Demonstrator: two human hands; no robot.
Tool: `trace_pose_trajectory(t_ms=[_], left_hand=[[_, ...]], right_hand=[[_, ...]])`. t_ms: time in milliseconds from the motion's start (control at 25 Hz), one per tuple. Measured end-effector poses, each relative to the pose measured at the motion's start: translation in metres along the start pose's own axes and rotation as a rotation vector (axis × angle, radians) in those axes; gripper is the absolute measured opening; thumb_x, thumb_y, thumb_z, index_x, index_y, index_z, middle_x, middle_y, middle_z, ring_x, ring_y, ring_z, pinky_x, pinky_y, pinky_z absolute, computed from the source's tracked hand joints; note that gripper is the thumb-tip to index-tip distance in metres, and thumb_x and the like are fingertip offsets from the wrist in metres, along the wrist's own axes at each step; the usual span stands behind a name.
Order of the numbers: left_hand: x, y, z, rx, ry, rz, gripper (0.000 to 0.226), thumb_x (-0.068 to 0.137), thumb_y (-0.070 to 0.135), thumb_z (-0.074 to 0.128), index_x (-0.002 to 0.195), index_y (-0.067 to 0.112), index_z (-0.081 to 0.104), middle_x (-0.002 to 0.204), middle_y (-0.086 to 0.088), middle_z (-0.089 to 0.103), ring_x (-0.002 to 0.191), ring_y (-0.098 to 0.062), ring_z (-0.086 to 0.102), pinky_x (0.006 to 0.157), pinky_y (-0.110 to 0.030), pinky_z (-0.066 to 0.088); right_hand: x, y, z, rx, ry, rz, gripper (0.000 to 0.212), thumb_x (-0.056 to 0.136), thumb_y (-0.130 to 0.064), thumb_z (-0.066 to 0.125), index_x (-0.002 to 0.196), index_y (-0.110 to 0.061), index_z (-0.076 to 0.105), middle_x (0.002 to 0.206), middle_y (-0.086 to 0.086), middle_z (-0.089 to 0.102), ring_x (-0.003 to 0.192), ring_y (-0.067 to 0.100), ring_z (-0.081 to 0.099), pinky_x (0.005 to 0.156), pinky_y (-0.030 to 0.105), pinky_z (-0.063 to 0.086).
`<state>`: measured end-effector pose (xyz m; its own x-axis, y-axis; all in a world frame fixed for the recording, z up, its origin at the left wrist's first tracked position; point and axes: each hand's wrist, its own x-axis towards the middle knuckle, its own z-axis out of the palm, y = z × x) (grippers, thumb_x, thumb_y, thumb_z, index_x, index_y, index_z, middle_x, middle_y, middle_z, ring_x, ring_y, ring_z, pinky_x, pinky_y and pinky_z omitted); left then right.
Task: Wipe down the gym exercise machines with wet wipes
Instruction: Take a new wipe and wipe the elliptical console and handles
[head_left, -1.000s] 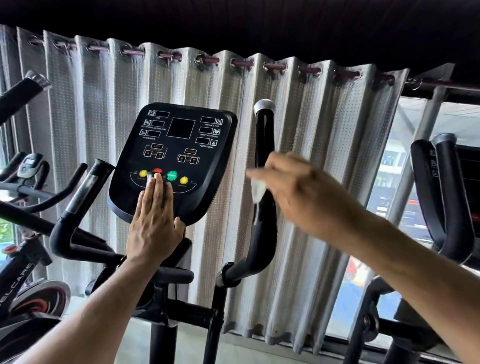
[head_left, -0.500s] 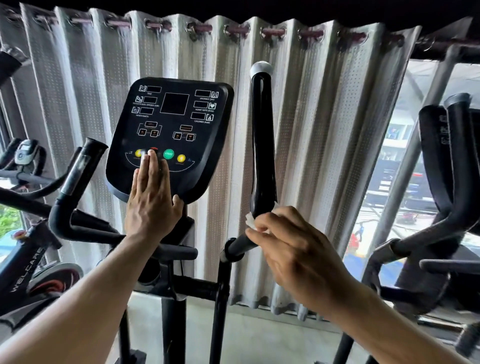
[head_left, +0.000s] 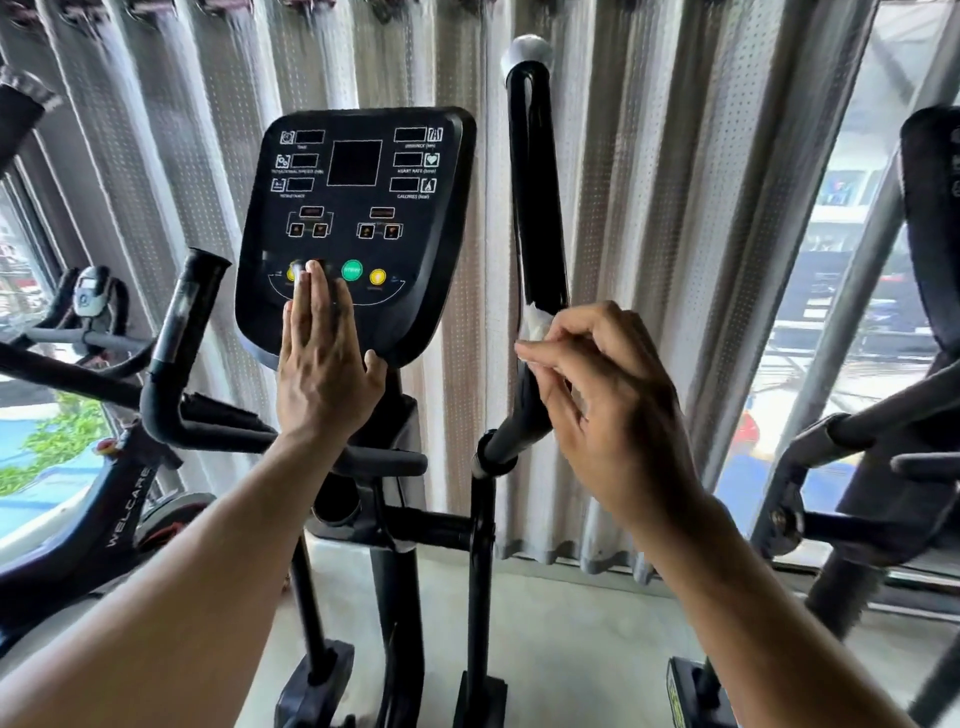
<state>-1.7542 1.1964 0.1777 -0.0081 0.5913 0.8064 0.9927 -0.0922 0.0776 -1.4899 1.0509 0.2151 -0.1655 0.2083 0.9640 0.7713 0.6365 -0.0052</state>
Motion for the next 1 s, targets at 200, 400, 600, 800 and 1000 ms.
trace_pose_trajectory(t_ms=[200, 400, 600, 800, 1000], left_hand=[[-0.001, -0.001, 0.002, 0.005, 0.020, 0.007, 0.096, 0.088, 0.023, 0.066, 0.164, 0.001, 0.012, 0.173, -0.020, -0.002, 0.161, -0.033, -0.002, 0.131, -0.047, 0.009], [0.000, -0.001, 0.001, 0.015, 0.015, 0.002, 0.096, 0.088, 0.025, 0.066, 0.163, 0.001, 0.012, 0.172, -0.020, -0.003, 0.161, -0.032, -0.003, 0.131, -0.045, 0.006], [-0.001, 0.000, 0.001, 0.035, 0.026, 0.006, 0.094, 0.089, 0.025, 0.064, 0.163, 0.001, 0.011, 0.172, -0.020, -0.002, 0.161, -0.033, -0.002, 0.131, -0.045, 0.007], [-0.001, 0.000, 0.001, 0.055, 0.033, 0.014, 0.093, 0.088, 0.024, 0.063, 0.163, 0.001, 0.013, 0.172, -0.022, 0.000, 0.160, -0.034, 0.000, 0.130, -0.048, 0.010], [-0.001, 0.000, 0.003, 0.059, 0.042, 0.016, 0.093, 0.088, 0.025, 0.064, 0.163, 0.001, 0.014, 0.172, -0.023, 0.000, 0.160, -0.035, 0.001, 0.130, -0.049, 0.012]], right_hand=[[-0.069, 0.003, 0.016, 0.099, -0.047, -0.012, 0.012, 0.097, -0.004, 0.068, 0.104, -0.001, 0.077, 0.100, 0.007, 0.068, 0.092, 0.020, 0.061, 0.089, 0.019, 0.047], [-0.154, 0.006, 0.077, 0.839, 0.132, 1.355, 0.010, 0.096, -0.007, 0.068, 0.105, -0.011, 0.071, 0.106, 0.012, 0.074, 0.091, 0.024, 0.075, 0.087, 0.039, 0.061], [-0.161, 0.021, 0.126, 1.178, 0.311, 1.731, 0.016, 0.099, -0.006, 0.063, 0.112, 0.000, 0.069, 0.109, 0.018, 0.075, 0.100, 0.025, 0.075, 0.090, 0.030, 0.060], [-0.141, 0.040, 0.163, 1.164, 0.370, 1.786, 0.022, 0.091, 0.010, 0.063, 0.110, 0.001, 0.065, 0.105, 0.028, 0.073, 0.099, 0.032, 0.074, 0.080, 0.027, 0.062], [-0.137, 0.045, 0.177, 1.158, 0.387, 1.840, 0.030, 0.086, 0.015, 0.062, 0.115, 0.008, 0.060, 0.097, 0.032, 0.072, 0.093, 0.038, 0.075, 0.072, 0.028, 0.063]])
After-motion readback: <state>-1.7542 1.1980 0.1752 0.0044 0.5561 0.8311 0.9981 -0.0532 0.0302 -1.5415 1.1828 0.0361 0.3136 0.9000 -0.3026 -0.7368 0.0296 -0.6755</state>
